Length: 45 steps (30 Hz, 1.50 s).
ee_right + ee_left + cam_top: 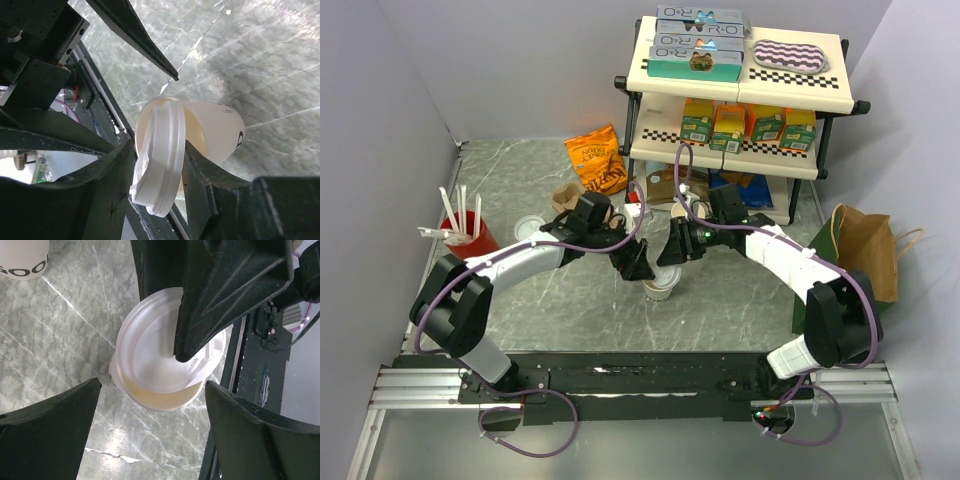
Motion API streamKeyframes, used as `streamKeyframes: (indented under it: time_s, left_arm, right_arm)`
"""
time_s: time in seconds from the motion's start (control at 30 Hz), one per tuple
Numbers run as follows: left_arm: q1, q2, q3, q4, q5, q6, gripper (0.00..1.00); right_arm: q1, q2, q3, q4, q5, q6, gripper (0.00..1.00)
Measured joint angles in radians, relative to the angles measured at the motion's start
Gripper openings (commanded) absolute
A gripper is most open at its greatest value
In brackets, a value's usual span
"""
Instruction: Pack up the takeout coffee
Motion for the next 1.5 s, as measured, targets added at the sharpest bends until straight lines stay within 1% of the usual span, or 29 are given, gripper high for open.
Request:
streamKeyframes:
  time_s: [0.17, 0.43, 1.03, 1.4, 1.5]
  left_arm:
    - [0.000, 0.013, 0.002, 0.010, -0.003, -0.030, 0.91]
    - [0.000, 0.053, 0.031, 0.018, -0.004, -0.034, 0.90]
    - [0.001, 0.060, 0.040, 0.022, -0.002, -0.051, 0.89]
    - [0.001, 0.066, 0.040, 0.022, 0.000, -0.052, 0.87]
    - [0.001, 0.066, 0.040, 0.022, 0.001, -0.052, 0.86]
  right_arm:
    - [0.000, -0.006, 0.000, -0.016, 0.032, -0.020, 0.49]
    - [0.007, -0.006, 0.013, -0.069, 0.092, -0.060, 0.50]
    - [0.040, -0.006, 0.038, -0.116, 0.161, -0.107, 0.57]
    - [0.066, -0.014, 0.040, -0.118, 0.168, -0.127, 0.59]
    - [0.071, -0.025, 0.048, -0.126, 0.169, -0.137, 0.63]
